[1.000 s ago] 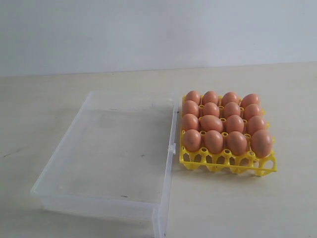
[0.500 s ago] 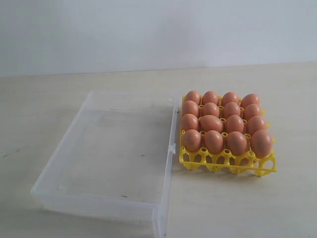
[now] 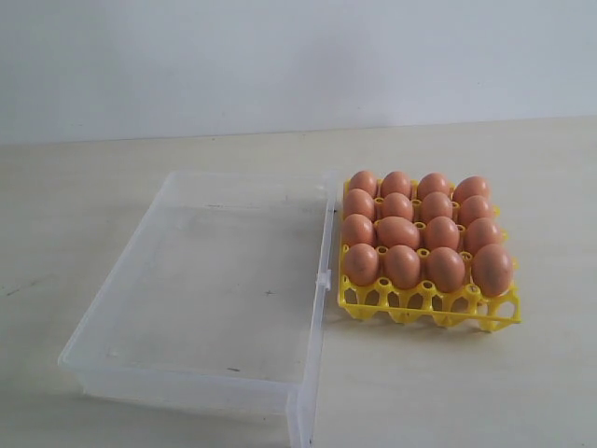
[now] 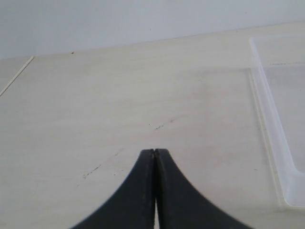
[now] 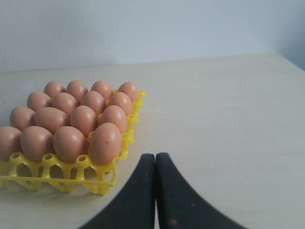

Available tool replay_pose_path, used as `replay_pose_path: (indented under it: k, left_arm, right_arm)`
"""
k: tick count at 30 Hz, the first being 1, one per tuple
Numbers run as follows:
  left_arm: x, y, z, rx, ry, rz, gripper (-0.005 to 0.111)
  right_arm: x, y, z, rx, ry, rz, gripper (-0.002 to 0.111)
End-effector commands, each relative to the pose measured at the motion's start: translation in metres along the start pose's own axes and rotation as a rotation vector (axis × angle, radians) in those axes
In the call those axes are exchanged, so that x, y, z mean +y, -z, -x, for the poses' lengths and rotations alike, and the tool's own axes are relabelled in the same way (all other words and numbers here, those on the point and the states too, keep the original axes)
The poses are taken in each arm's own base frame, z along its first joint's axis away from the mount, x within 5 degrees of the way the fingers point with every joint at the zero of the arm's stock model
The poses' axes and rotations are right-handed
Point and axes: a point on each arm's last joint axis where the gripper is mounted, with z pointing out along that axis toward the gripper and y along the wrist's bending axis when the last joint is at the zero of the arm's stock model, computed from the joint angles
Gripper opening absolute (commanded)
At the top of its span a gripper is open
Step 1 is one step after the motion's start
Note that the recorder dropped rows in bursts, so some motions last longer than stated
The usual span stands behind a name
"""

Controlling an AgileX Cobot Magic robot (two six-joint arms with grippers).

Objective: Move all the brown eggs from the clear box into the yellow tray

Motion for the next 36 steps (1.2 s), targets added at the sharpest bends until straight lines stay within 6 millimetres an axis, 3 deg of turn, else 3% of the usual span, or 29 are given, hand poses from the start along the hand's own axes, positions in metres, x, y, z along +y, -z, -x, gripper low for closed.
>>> replay_pose_path:
  k: [1, 36]
  left_arm:
    - [-0.0002, 0.0008, 0.0021, -0.016, 0.005, -0.006, 0.000]
    - [-0.0033, 0.0009, 0.0024, -0.023, -0.017, -0.062, 0.000]
  right_arm:
    - [0.0001, 0.0000, 0.0003, -0.016, -0.004, 0.002, 0.000]
    - [0.0001, 0.0000, 0.0003, -0.016, -0.004, 0.002, 0.000]
